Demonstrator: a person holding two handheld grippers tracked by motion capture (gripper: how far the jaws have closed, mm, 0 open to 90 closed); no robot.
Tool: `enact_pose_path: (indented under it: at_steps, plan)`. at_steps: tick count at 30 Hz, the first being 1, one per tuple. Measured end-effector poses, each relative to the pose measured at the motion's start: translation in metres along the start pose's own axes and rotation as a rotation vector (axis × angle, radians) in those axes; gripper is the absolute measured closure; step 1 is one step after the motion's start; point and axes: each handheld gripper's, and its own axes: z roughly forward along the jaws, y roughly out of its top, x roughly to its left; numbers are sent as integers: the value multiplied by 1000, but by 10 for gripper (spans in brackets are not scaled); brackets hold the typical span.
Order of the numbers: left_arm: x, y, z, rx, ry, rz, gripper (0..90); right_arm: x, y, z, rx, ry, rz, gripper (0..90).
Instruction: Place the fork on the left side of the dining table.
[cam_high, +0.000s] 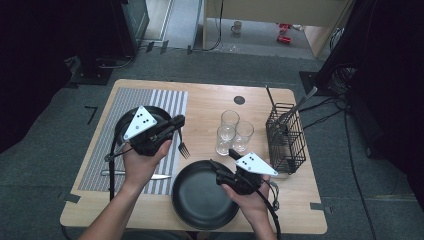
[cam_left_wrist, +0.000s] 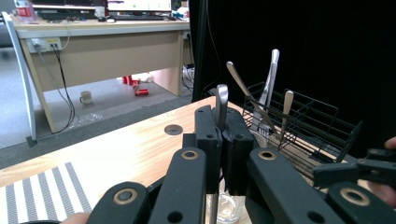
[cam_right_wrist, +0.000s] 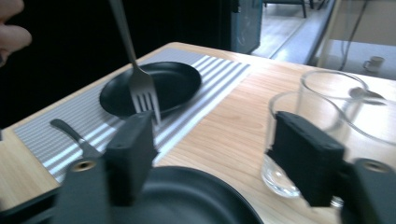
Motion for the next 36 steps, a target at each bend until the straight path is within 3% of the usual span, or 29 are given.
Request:
enact_pose_path:
  at_steps: [1,2,5,12,22,33,36]
  plan:
    - [1,0,1,-3,4,-3,885,-2,-1,-2,2,-6,4,146]
    - [2,0,1,-2,7,-3,885,-6,-3,-4,10,20,-6,85]
    - [6,1,1,-7,15,-4,885,-12,-8,-8,19,34,7,0]
    - [15,3,0,-27,30,-7,884,-24,-21,-19,45,-27,5,0]
    - [27,5,-1,-47,70,-17,885,-46,-49,-33,74,-66,44,0]
    - [49,6,0,-75,118,-40,885,-73,-79,-44,140,-93,78,0]
    - [53,5,0,-77,114,-49,885,-81,-88,-48,153,-107,94,0]
